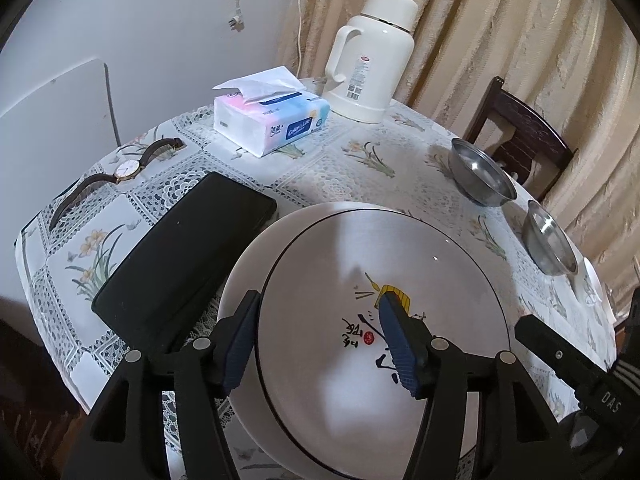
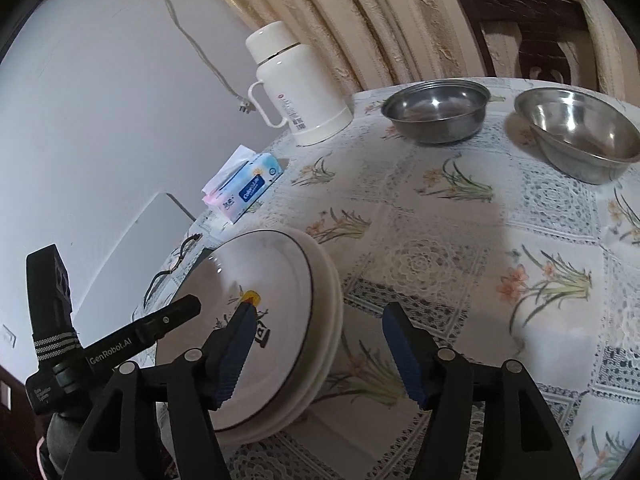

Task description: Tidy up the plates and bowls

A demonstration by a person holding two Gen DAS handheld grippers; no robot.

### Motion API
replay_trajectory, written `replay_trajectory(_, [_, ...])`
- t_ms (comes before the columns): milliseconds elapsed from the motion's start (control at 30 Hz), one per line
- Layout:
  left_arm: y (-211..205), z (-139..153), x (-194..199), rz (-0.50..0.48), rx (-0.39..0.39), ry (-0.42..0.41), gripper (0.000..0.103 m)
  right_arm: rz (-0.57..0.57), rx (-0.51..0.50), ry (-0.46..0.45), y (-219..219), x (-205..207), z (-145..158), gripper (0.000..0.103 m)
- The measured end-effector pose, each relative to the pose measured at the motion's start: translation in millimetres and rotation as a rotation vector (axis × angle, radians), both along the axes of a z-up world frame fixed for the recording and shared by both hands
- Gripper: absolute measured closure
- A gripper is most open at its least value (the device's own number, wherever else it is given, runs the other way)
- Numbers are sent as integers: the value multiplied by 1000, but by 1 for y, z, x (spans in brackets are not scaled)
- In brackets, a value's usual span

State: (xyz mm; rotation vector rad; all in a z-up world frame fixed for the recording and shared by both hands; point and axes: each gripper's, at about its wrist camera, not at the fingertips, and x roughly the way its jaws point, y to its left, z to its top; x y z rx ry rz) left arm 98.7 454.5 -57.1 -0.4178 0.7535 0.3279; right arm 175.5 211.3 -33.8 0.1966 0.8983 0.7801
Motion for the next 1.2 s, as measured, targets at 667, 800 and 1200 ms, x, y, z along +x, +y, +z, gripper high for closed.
replay_trajectory(667, [-5,23,-2,19,48,-40,41,-50,42,38,-29,10,-9,32])
replay_trajectory(800, [-16,29,0,-1,60,-46,41,-58,49,45,-34,12,-11,32])
replay_trajectory(1200, [-59,35,25,-126,42,-39,41,-116,60,67,-61,20,-15,30])
